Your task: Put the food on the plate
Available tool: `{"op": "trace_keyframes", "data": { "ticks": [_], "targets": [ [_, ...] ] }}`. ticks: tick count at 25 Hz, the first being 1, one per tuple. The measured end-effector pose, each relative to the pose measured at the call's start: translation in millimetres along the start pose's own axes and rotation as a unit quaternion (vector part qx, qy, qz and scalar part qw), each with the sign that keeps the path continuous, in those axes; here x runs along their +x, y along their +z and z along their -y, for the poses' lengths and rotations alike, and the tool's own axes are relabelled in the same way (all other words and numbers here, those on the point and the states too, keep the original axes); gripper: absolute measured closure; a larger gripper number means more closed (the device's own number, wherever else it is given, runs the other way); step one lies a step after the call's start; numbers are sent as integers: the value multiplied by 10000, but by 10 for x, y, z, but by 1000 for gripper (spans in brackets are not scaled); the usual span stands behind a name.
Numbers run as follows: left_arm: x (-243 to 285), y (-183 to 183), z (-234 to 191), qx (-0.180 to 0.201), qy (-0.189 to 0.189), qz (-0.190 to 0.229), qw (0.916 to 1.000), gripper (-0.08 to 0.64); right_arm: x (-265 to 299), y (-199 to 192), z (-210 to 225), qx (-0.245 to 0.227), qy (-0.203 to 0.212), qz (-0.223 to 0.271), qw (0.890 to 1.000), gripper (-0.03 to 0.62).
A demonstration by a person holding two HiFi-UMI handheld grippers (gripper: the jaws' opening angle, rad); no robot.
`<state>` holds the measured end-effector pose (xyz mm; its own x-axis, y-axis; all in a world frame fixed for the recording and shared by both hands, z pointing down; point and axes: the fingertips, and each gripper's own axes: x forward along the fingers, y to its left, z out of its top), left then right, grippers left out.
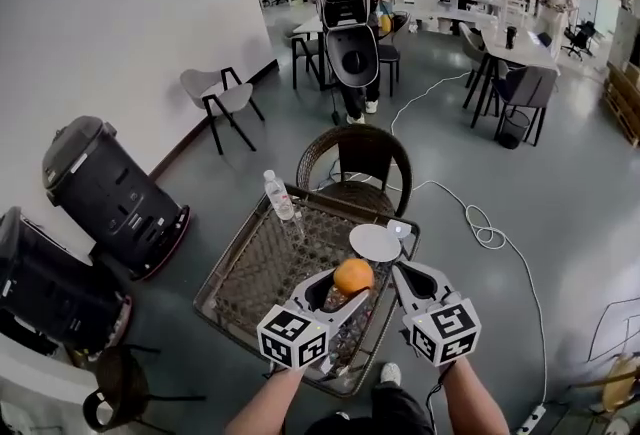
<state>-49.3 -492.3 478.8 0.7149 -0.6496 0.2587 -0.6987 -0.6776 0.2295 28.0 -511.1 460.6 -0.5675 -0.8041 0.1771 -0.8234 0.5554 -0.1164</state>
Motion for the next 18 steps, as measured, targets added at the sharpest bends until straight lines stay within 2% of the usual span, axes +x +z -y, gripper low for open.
{"op": "trace_keyframes", "data": {
  "ticks": [10, 18],
  "targets": [
    [822, -580, -613, -290, 527, -750, 9954, 276, 634, -871, 724, 254, 13, -936, 9953, 589],
    [1402, -1142, -1102, -477, 708, -1424, 9861, 276, 1053, -1734, 1141, 301, 55, -1993, 9795, 589]
  ]
}}
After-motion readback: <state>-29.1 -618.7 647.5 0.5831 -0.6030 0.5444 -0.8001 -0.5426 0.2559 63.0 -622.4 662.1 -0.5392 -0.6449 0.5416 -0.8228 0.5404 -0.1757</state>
